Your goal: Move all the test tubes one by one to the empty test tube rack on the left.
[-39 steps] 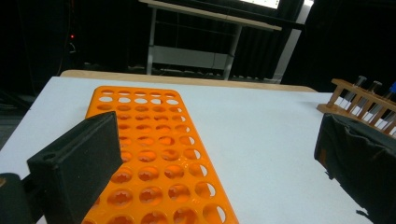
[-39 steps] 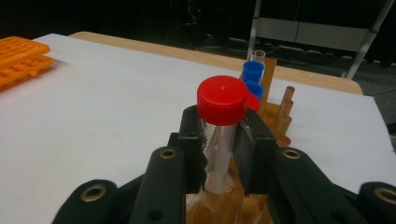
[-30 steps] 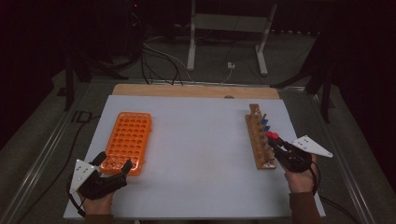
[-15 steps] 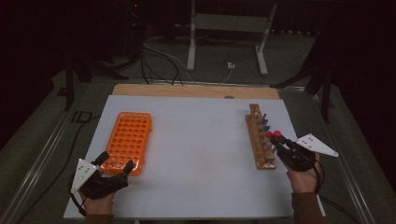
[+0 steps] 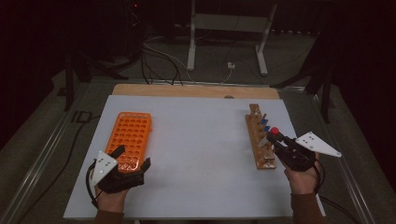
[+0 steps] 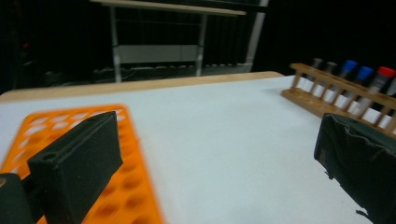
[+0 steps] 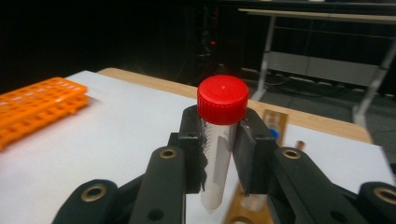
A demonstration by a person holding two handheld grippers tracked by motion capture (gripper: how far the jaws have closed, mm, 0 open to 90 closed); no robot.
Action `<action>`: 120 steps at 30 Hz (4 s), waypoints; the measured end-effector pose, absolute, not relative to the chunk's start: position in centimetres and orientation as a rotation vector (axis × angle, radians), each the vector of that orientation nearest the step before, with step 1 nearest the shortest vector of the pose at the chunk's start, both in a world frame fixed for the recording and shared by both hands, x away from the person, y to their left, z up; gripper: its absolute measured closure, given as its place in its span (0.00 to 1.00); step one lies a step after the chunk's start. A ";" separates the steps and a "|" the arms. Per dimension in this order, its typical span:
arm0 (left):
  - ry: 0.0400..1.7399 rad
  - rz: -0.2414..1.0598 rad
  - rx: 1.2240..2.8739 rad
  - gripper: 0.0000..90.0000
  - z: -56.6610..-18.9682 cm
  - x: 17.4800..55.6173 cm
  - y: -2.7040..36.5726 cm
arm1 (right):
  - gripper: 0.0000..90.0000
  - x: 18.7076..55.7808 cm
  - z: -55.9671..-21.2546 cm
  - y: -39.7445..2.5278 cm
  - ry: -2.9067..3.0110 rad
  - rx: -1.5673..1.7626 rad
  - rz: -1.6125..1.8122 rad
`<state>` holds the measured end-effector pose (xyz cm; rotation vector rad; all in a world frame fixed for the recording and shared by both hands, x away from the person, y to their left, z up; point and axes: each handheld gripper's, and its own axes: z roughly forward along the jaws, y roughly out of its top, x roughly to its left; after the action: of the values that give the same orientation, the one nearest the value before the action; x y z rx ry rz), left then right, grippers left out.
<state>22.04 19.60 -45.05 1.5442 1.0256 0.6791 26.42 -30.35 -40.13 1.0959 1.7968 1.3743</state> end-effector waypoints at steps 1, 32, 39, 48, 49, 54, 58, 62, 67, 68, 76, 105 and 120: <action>1.003 0.680 1.557 0.02 -44.8 22.3 19.1 | 0.83 26.4 -40.1 -30.1 1.808 1.092 1.386; 0.647 0.409 1.851 0.16 -45.2 27.8 -3.0 | 0.83 26.5 -41.9 -23.9 2.037 1.017 1.487; 0.616 0.398 1.853 0.51 -45.3 27.7 -3.4 | 0.83 26.4 -42.2 -23.3 2.065 1.004 1.496; 0.579 0.402 1.878 0.83 -45.3 27.8 -3.5 | 0.83 26.3 -42.3 -22.8 2.085 0.986 1.502; 0.573 0.426 1.887 0.83 -45.2 27.6 -3.6 | 0.83 26.3 -42.3 -22.9 2.087 0.987 1.504; 0.611 0.450 1.890 0.84 -45.1 28.1 -3.0 | 0.64 26.3 -41.9 -23.9 2.046 0.994 1.564; 0.644 0.468 1.867 0.84 -44.8 28.6 -2.0 | 0.47 26.3 -41.5 -25.2 1.978 1.023 1.584; 0.684 0.491 1.843 0.84 -44.4 29.1 -0.8 | 0.39 26.5 -41.3 -26.0 1.949 1.063 1.550; 0.720 0.510 1.815 0.84 -44.3 29.6 0.6 | 0.25 26.7 -41.3 -26.8 1.920 1.103 1.522; 0.728 0.517 1.811 0.84 -44.2 29.7 1.0 | 0.25 26.7 -41.3 -26.8 1.920 1.103 1.522; 0.817 0.567 1.763 0.84 -44.0 30.6 5.1 | 0.08 26.5 -41.0 -27.5 1.862 1.133 1.485; 1.191 0.764 1.669 0.83 -45.5 33.4 19.4 | 0.00 26.3 -40.9 -28.2 1.795 1.176 1.474; 1.301 0.681 1.817 0.83 -47.4 33.9 20.4 | 0.00 26.3 -41.0 -28.1 1.810 1.163 1.474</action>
<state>33.90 20.41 -47.45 1.8173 1.3013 0.6812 26.29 -28.07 -41.00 1.1626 1.8098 1.4743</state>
